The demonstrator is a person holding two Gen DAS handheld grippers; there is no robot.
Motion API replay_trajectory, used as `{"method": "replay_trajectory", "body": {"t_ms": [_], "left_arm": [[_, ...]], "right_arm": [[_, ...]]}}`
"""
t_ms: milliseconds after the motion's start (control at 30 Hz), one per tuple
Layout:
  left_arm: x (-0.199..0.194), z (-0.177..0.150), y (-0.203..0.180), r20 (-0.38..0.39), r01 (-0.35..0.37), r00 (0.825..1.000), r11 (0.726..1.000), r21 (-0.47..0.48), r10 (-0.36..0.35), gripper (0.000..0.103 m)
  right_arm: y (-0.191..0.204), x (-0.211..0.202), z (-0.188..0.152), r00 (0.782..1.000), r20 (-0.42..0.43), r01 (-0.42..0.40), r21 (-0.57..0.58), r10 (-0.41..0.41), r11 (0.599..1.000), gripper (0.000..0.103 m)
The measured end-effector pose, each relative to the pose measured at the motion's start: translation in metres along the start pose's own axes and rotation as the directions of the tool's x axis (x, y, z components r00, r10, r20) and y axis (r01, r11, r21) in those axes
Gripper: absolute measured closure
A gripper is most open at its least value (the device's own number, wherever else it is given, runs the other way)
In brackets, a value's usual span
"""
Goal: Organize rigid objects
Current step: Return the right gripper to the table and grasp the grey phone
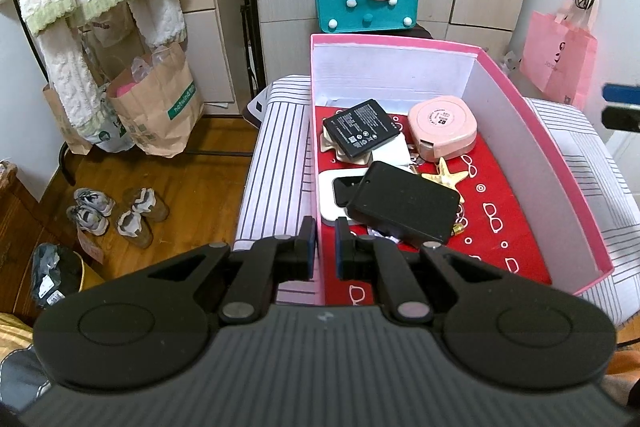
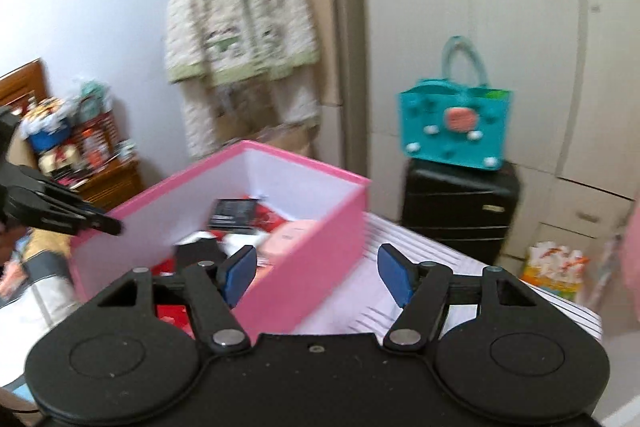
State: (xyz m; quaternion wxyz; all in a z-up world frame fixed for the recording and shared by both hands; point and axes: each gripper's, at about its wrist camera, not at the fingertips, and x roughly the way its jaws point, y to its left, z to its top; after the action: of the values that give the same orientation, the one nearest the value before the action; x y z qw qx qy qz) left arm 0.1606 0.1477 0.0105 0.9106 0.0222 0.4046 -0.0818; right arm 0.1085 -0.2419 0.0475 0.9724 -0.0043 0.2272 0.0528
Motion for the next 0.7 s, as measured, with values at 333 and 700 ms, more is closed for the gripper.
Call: {"method": "replay_trajectory", "body": {"t_ms": [333, 700], "left_arm": [[0.003, 0.006, 0.002, 0.028, -0.026, 0.999, 0.997, -0.073, 0.028, 0.098], [0.012, 0.01, -0.008, 0.014, -0.103, 0.995, 0.993, -0.053, 0.104, 0.099]], "right_arm": [[-0.044, 0.024, -0.052, 0.993, -0.06, 0.099, 0.006, -0.099, 0.995, 0.031], [-0.09, 0.073, -0.046, 0.986, -0.119, 0.138, 0.164, -0.119, 0.977, 0.031]]}}
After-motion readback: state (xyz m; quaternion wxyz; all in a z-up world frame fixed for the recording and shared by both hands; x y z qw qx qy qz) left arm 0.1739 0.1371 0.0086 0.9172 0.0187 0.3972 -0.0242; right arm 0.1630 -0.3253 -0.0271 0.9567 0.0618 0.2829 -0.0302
